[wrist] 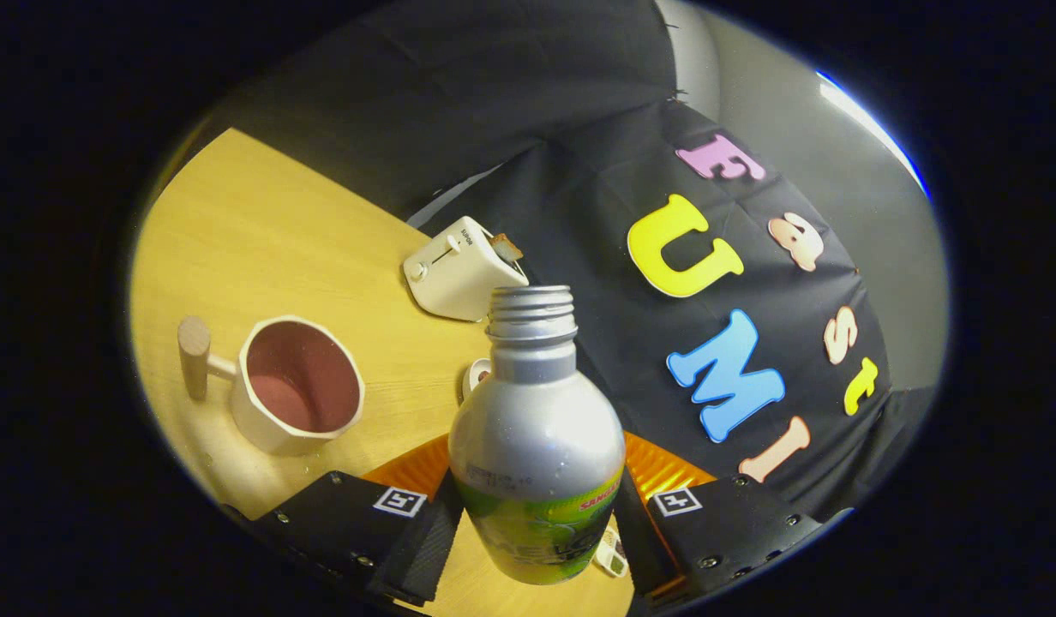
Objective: Take the bottle from table, then pour the juice into the cup, finally place the bottle on the coaster
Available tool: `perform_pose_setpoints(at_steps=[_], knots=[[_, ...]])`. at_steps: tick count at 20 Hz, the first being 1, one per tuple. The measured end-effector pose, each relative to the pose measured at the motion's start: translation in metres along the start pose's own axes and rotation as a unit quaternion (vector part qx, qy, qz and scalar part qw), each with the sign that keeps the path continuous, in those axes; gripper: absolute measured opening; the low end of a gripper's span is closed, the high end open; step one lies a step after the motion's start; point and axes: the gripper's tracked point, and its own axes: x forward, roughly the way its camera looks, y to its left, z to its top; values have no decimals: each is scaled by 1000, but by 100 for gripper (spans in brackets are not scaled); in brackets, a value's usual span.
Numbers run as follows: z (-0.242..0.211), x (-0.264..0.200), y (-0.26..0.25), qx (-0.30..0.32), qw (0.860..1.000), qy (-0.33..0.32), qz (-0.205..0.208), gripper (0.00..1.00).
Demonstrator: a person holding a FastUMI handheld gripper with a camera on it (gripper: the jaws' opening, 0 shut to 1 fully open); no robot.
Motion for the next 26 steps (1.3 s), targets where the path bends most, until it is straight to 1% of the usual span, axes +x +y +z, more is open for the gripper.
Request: perform_pose_setpoints(at_steps=[4, 6, 7, 10, 12, 13, 14, 15, 20, 24, 26], knots=[[-2, -2, -17, 90, 996, -10, -5, 81], [-1, -1, -19, 153, 988, -15, 10, 81], [-1, -2, -22, 189, 982, -17, 14, 81], [11, -6, -33, 303, 951, -49, 32, 81], [16, -10, -42, 356, 932, -62, 37, 81], [18, -9, -42, 374, 925, -57, 45, 81], [13, -8, -42, 380, 923, -40, 46, 80], [11, -10, -46, 384, 921, -38, 44, 81], [13, -7, -55, 398, 915, -48, 39, 81], [11, -4, -59, 393, 918, -50, 31, 81], [5, -1, -61, 401, 915, -49, 26, 81]])
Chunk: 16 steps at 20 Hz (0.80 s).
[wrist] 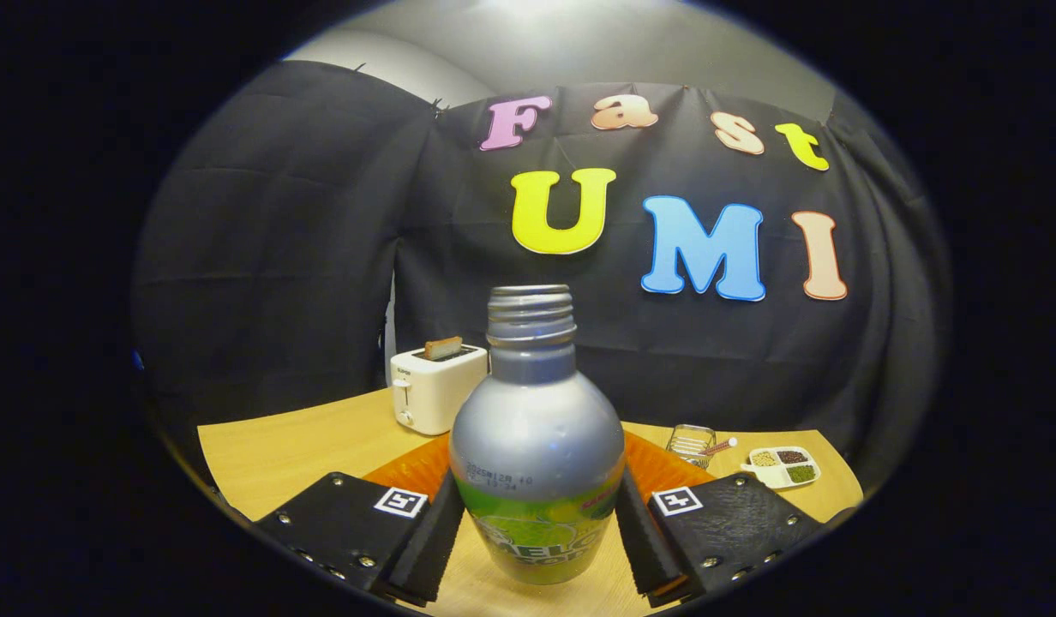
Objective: Take the bottle from table, then pour the juice into the cup, finally place the bottle on the coaster
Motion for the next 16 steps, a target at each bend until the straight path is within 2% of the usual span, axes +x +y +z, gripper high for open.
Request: perform_pose_setpoints(at_steps=[9, 16], knots=[[-17, 16, -8, 35, 999, 10, -16, 81], [-65, 46, -4, 17, 999, 19, -31, 81]])
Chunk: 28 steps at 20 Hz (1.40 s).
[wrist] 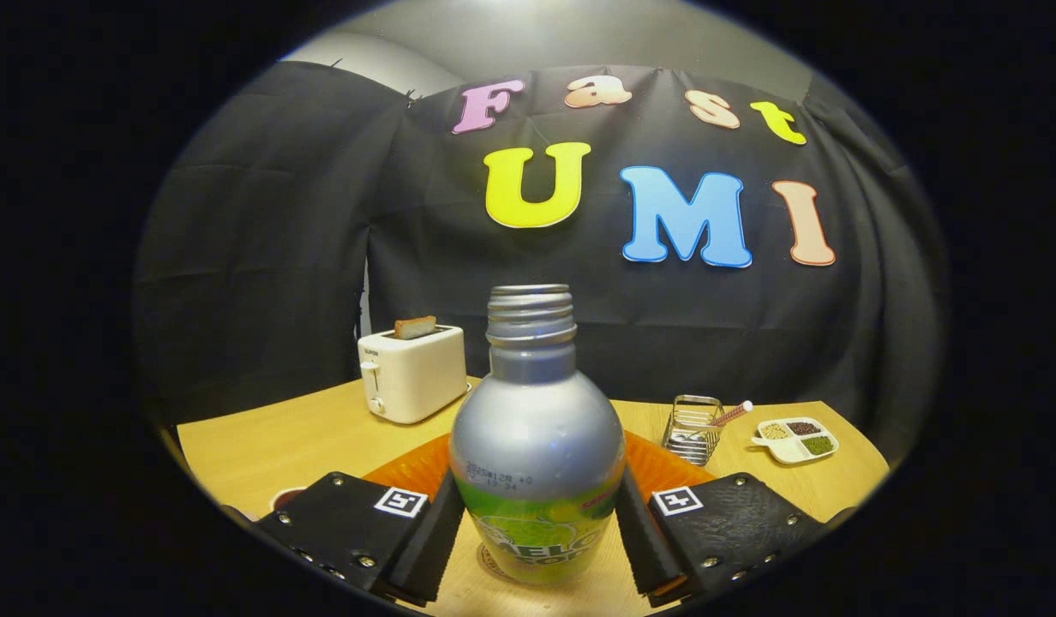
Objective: Take the bottle from table, then pour the juice into the cup, finally place the bottle on the coaster
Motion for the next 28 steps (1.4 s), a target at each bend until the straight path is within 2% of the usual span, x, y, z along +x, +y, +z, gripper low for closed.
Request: perform_pose_setpoints(at_steps=[10, 15, 18, 19, 22, 28], knots=[[-56, 37, 9, 23, 999, 30, -17, 81], [-56, 38, 5, 29, 999, 9, -24, 81], [-70, 40, 7, 31, 999, 25, -19, 84], [-67, 39, 7, 32, 999, 22, -17, 99], [-48, 30, 9, 32, 999, 4, -16, 100], [31, -15, -2, 69, 997, -20, -35, 99]])
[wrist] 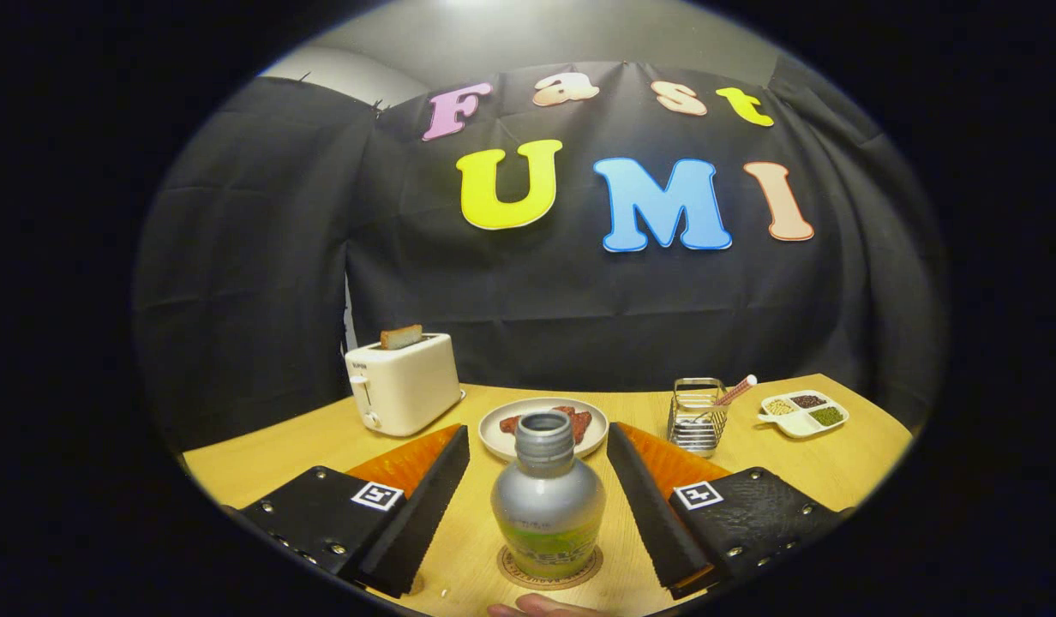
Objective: Take the bottle from table, then pour the juice into the cup, finally place the bottle on the coaster
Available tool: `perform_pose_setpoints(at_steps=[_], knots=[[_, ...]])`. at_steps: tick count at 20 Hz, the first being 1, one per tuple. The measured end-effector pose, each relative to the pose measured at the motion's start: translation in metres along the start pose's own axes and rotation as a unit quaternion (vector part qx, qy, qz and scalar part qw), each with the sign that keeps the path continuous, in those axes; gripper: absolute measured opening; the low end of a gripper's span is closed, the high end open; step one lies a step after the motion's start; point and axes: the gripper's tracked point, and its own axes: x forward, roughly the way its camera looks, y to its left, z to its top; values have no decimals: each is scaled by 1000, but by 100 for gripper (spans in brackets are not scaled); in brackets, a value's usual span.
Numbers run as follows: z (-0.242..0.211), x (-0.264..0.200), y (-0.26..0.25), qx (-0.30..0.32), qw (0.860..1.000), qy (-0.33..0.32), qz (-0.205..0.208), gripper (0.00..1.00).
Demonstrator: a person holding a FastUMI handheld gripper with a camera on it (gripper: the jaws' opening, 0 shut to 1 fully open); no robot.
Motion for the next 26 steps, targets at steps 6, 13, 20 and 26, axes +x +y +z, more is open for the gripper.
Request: perform_pose_setpoints(at_steps=[6, 13, 20, 26], knots=[[92, -50, -39, -35, 998, -24, -36, 99], [179, -117, -89, -48, 993, -76, -78, 99], [188, -149, -143, -25, 992, -90, -79, 99], [98, -151, -227, -28, 995, -81, -55, 99]])
